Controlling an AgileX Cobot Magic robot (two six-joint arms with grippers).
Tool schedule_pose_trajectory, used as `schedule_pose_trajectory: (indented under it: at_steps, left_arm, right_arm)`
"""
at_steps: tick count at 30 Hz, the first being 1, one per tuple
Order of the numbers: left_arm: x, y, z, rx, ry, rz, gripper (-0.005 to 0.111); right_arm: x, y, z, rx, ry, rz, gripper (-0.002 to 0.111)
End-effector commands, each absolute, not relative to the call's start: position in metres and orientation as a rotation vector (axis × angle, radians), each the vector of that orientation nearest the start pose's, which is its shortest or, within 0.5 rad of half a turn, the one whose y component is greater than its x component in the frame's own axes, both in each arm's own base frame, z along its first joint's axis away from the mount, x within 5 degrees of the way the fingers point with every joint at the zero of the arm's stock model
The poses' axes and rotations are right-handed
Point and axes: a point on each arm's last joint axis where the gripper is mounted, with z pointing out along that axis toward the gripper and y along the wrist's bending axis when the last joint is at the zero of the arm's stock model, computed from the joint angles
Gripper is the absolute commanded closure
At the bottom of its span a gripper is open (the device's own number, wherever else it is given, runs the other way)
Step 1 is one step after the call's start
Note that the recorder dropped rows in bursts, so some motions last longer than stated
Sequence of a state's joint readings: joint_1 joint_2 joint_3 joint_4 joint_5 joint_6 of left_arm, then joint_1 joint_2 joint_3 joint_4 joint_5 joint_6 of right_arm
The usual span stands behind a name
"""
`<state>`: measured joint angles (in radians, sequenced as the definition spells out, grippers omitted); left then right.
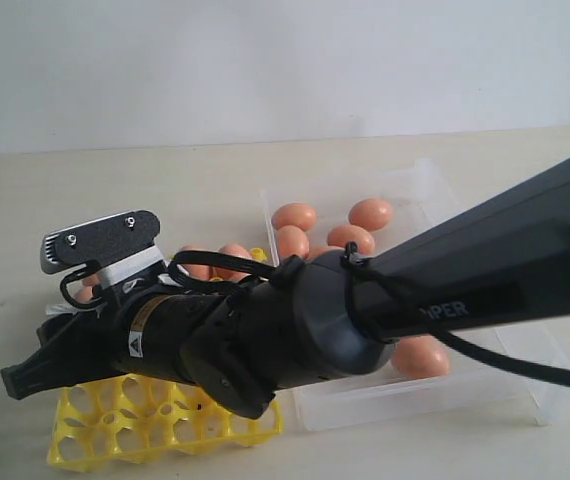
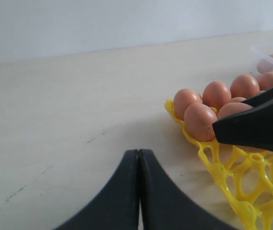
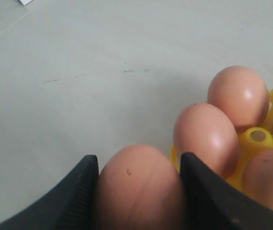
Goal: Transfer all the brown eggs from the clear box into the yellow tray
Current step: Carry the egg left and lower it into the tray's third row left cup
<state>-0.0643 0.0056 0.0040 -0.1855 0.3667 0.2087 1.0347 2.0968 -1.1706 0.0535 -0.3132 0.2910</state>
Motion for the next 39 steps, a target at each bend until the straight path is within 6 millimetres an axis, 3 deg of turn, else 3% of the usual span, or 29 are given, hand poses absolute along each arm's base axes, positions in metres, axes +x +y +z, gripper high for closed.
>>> schedule_pose_trajectory:
  at_steps: [1, 16, 27, 39]
  left_arm:
    - [0.0526, -0.0095, 0.1816, 0.136, 1.83, -0.086, 0.107]
    - [0.0526, -0.0095, 0.1816, 0.136, 1.83, -0.086, 0.107]
    - [0.0526, -0.0095, 0.1816, 0.136, 1.83, -0.086, 0.107]
    - [0.0526, -0.0095, 0.1816, 0.136, 1.83, -0.086, 0.107]
  right_arm:
    - [0.2273, 0.3804, 0.1302, -0.737, 2.048, 0.804, 0.108]
    - [0.2276, 0.3809, 0.128, -0.737, 2.053, 0.802, 0.108]
    - [0.2276, 0.3809, 0.128, -0.725, 2.06, 0.808, 0.062]
    - [0.2273, 0.3804, 0.1211, -0.717, 2.093, 0.802, 0.059]
